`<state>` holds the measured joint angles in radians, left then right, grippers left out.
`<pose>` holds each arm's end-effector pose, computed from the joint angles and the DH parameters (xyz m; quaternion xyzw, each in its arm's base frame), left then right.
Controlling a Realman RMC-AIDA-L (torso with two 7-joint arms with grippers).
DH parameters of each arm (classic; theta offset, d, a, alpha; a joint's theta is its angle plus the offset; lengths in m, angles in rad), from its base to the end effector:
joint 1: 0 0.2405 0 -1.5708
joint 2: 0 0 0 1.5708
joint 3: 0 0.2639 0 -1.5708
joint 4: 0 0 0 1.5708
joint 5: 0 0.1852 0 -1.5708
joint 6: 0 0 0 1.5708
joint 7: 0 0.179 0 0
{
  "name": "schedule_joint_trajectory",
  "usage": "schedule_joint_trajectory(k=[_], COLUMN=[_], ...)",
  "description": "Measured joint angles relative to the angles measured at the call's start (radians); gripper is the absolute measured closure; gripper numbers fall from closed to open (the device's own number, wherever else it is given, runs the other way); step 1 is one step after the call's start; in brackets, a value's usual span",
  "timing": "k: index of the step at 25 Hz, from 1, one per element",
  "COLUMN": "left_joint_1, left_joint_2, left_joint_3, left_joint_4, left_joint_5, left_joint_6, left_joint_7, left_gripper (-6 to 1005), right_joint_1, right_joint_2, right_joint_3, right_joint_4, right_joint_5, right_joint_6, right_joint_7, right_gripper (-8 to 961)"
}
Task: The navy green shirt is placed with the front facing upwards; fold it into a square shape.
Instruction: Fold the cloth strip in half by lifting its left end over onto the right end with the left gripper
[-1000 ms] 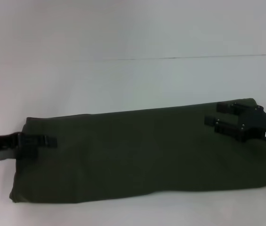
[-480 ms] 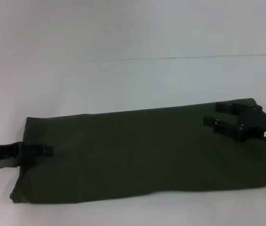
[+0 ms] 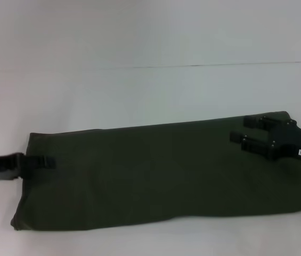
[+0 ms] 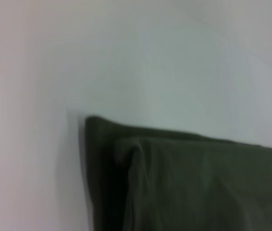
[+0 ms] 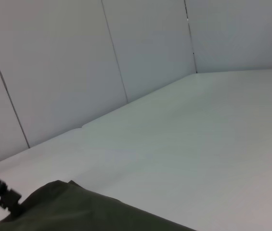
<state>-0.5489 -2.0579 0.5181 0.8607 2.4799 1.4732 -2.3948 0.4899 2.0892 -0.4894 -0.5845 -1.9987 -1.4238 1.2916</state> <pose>-0.3131 0.3390 0.0050 -0.7394 -0.6399 -0.1124 0.1767 0.2776 0.3387 -0.0210 -0.8925 0.2718 0.2625 0.2464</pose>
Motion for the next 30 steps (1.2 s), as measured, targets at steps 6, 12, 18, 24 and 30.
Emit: schedule_joint_trajectory(k=[6, 12, 18, 24, 30], left_joint_1=[0.007, 0.002, 0.001, 0.005, 0.007], left_joint_2=[-0.004, -0.012, -0.017, -0.023, -0.026], left_joint_3=[0.007, 0.011, 0.035, 0.036, 0.049], left_joint_4=[0.078, 0.088, 0.084, 0.081, 0.081], left_joint_5=[0.009, 0.068, 0.086, 0.088, 0.118], left_joint_6=[0.022, 0.005, -0.018, -0.027, -0.039], left_joint_7=[-0.018, -0.039, -0.052, -0.053, -0.064], left_gripper=[119, 121, 123, 125, 127], right_joint_1=[-0.004, -0.01, -0.01, -0.01, -0.01], right_joint_2=[0.0, -0.001, -0.002, -0.002, -0.001], right_joint_3=[0.0, 0.0, 0.0, 0.0, 0.0], right_joint_4=[0.001, 0.002, 0.001, 0.0, 0.002], right_joint_5=[0.0, 0.003, 0.003, 0.002, 0.002], right_joint_6=[0.001, 0.002, 0.001, -0.001, -0.002], right_joint_7=[0.0, 0.0, 0.0, 0.0, 0.0], right_gripper=[294, 294, 294, 293, 293])
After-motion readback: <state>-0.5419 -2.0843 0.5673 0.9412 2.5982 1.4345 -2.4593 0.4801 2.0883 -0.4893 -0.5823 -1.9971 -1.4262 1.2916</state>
